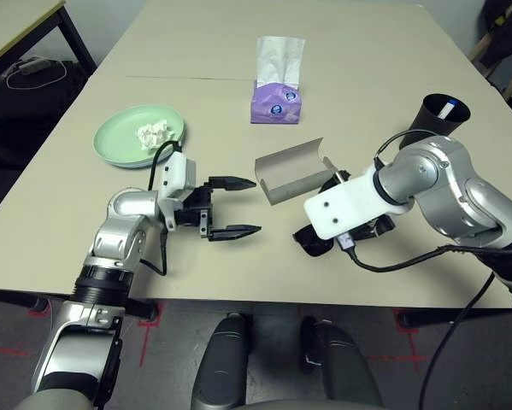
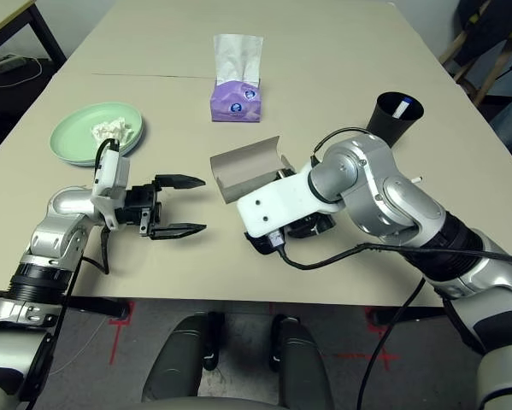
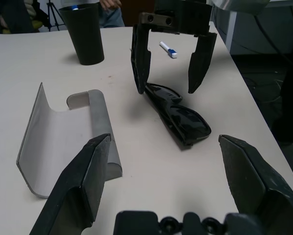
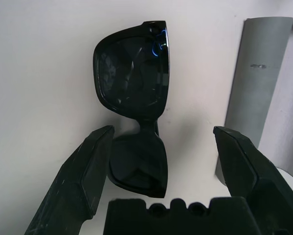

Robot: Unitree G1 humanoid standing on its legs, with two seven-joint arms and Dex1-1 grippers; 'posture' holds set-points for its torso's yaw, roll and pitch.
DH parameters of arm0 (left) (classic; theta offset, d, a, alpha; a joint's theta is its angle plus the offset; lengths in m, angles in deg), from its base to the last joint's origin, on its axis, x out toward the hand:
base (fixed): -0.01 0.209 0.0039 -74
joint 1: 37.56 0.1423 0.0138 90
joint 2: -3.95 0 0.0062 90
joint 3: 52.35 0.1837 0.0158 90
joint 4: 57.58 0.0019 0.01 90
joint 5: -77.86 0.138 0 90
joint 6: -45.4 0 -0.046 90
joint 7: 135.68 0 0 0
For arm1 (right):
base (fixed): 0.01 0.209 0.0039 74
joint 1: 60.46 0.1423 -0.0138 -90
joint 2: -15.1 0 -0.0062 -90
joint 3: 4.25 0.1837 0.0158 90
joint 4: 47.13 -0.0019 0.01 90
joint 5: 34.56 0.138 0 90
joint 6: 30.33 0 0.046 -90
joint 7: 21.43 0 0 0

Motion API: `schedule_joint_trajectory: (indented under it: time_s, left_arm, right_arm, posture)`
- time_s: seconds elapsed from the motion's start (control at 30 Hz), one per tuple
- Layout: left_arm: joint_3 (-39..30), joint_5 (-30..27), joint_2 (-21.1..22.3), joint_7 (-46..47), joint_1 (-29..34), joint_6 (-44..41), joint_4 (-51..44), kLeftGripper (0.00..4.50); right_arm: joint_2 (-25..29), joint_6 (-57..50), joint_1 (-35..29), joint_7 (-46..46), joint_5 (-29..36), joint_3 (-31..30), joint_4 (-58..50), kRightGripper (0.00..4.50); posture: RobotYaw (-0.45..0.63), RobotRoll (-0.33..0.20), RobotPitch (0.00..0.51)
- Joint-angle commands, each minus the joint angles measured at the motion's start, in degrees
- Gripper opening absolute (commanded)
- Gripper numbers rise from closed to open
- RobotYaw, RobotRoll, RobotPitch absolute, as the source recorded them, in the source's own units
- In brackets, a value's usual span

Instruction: Organize and tidy the items on the table.

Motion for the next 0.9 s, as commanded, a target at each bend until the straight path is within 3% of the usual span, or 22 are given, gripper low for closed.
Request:
schedule_joint_trajectory:
  time_s: [0.03,0.9]
  left_arm:
    - [0.3,-0.3,-0.5,-0.5,0.8,1.1,-0.1,4.47]
    - [0.2,-0.2,0.5,0.6,2.5,-0.8,-1.7,4.47]
  right_arm:
    - [0.0,0.6,-1.1,0.2,-0.8,-0.8,0.6,4.5]
    - [-3.2,7.5,-2.4,-2.4,-3.8,-0.6,7.3,4.5]
  posture:
    - [0.15,0.0,0.17]
    - [0.17,0.0,0.168]
